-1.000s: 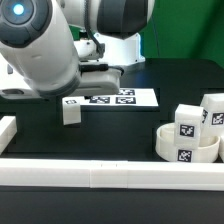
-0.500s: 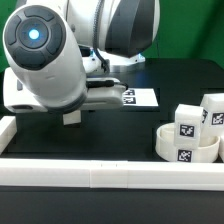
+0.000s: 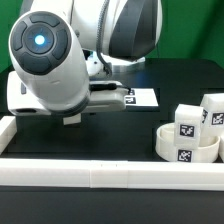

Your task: Assemble stool

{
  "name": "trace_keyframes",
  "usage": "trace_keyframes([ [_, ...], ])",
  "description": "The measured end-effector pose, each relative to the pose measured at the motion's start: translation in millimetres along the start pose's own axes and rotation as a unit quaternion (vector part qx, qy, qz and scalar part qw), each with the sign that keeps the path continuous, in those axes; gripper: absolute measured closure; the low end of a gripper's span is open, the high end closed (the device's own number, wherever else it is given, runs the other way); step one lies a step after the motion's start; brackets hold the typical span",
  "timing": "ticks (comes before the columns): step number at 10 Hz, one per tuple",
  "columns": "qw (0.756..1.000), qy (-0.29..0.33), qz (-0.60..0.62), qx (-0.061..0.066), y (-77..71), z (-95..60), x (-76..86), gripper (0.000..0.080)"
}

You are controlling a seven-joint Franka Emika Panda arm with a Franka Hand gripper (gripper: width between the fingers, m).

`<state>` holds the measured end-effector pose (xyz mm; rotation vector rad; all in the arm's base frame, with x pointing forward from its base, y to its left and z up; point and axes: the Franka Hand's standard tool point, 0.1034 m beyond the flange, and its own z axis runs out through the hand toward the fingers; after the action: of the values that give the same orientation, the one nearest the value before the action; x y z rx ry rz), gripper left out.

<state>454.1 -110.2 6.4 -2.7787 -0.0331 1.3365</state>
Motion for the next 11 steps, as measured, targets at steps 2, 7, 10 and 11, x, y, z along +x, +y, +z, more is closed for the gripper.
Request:
trace_keyframes([
  [2, 1.0, -0.004, 0.0, 0.0, -0.4, 4.0, -1.4, 0.0379],
  [7, 1.0, 0.0, -0.001, 0.0, 0.8, -1.5, -1.2, 0.0475],
  [10, 1.0, 0.006, -0.003, 0.004, -3.6, -28.2, -12.5, 0.0475],
  [11, 1.0, 0.004, -0.003, 0.007, -6.4, -40.5, -19.3, 0.0475],
])
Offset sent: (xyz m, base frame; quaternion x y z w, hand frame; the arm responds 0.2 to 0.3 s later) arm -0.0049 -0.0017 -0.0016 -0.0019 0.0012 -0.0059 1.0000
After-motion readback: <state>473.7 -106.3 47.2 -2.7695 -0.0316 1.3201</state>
